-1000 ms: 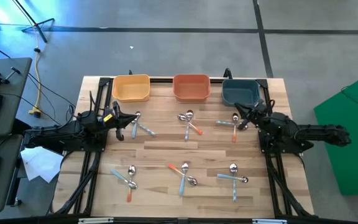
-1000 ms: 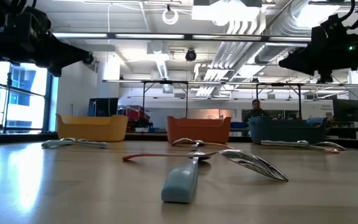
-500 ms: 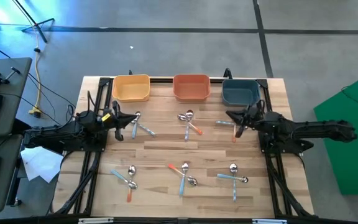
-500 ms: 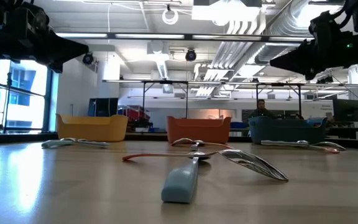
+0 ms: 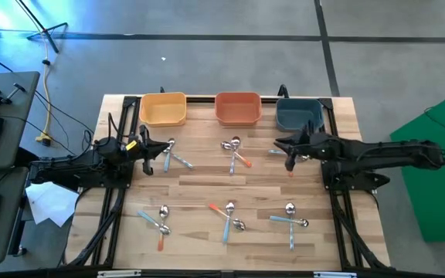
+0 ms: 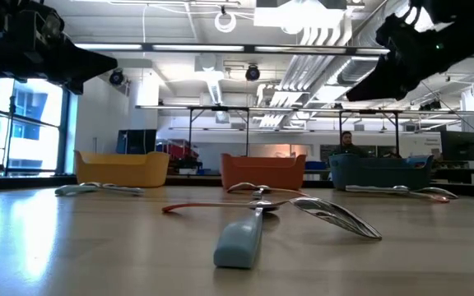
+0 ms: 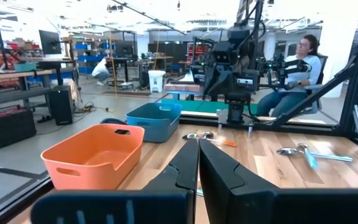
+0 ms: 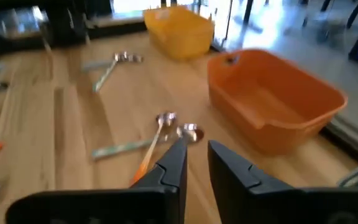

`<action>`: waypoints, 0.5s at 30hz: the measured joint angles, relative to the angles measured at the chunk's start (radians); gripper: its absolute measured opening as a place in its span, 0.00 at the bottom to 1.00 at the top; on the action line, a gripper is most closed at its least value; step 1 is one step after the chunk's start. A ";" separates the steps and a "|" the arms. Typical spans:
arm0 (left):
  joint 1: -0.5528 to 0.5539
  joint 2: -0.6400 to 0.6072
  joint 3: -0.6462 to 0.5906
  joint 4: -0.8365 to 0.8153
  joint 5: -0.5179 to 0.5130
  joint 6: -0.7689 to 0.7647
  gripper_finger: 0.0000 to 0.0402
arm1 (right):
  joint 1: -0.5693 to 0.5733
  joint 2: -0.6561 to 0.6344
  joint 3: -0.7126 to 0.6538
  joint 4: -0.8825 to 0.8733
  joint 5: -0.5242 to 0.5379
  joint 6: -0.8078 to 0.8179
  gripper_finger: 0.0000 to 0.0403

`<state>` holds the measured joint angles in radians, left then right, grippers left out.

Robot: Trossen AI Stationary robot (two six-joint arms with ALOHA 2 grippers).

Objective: Sort silverware by color (type)
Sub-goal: Put the white spoon into the orange bin

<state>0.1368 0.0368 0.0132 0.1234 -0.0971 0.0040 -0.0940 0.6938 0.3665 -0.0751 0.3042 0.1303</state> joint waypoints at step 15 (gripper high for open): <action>0.000 0.000 0.000 -0.013 0.002 0.015 0.01 | -0.039 0.387 0.326 -0.599 -0.096 0.024 0.48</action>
<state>0.1364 0.0368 0.0132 0.1108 -0.0948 0.0188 -0.1334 1.0812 0.6921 -0.6742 0.2077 0.1539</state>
